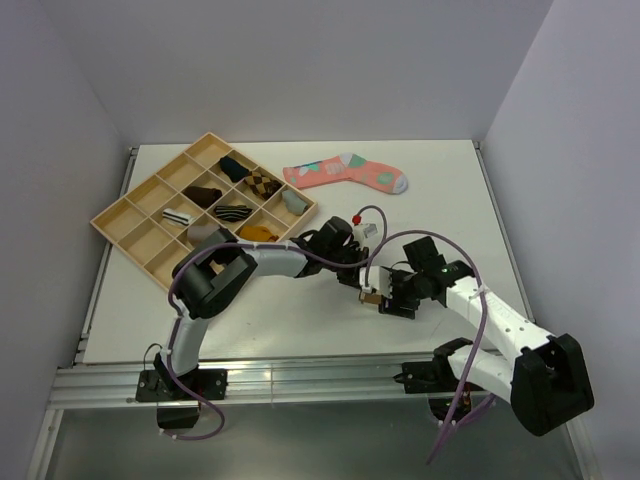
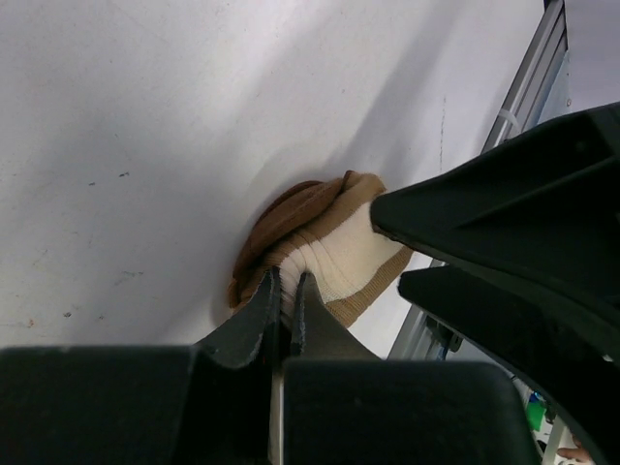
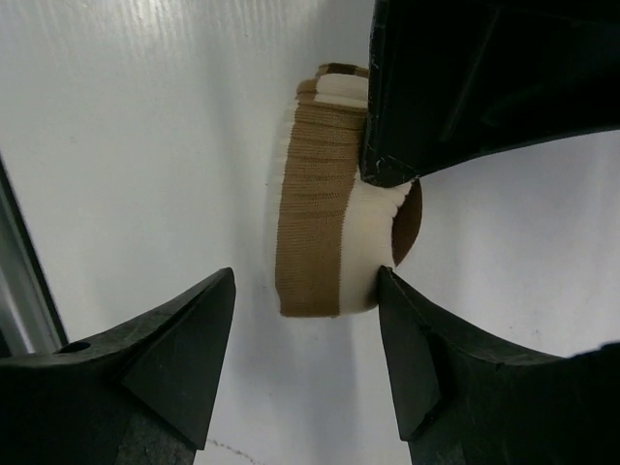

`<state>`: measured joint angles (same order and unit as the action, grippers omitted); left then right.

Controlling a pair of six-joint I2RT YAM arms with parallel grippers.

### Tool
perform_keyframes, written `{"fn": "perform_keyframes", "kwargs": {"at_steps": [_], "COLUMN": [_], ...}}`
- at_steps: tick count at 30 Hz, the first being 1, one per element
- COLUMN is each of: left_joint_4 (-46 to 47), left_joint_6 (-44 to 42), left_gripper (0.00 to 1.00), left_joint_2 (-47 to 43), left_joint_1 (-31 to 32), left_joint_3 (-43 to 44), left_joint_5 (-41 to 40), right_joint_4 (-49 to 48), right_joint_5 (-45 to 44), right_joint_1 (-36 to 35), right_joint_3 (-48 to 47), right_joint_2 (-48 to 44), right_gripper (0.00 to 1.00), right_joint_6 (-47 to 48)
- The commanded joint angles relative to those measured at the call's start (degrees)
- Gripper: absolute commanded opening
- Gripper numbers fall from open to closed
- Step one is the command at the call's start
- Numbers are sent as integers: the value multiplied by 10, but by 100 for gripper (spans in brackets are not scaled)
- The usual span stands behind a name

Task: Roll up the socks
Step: Roll the sock at the center of the board.

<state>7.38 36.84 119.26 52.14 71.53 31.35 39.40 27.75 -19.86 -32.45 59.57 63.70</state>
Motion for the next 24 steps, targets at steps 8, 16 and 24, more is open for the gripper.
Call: {"fn": "perform_keyframes", "kwargs": {"at_steps": [8, 16, 24], "left_joint_4": [-89, -88, -83], "left_joint_6": [-10, 4, 20], "left_gripper": [0, 0, 0], "left_joint_2": [44, 51, 53], "left_joint_1": [-4, -19, -20], "left_joint_3": [-15, -5, 1], "left_joint_5": [15, 56, 73], "right_joint_4": [-101, -114, -125], "right_joint_5": [-81, -112, -118], "right_joint_1": [-35, -48, -57], "right_joint_3": [27, 38, 35], "right_joint_2": [26, 51, 87], "right_gripper": [68, 68, 54], "right_joint_6": [-33, -35, -53]}}
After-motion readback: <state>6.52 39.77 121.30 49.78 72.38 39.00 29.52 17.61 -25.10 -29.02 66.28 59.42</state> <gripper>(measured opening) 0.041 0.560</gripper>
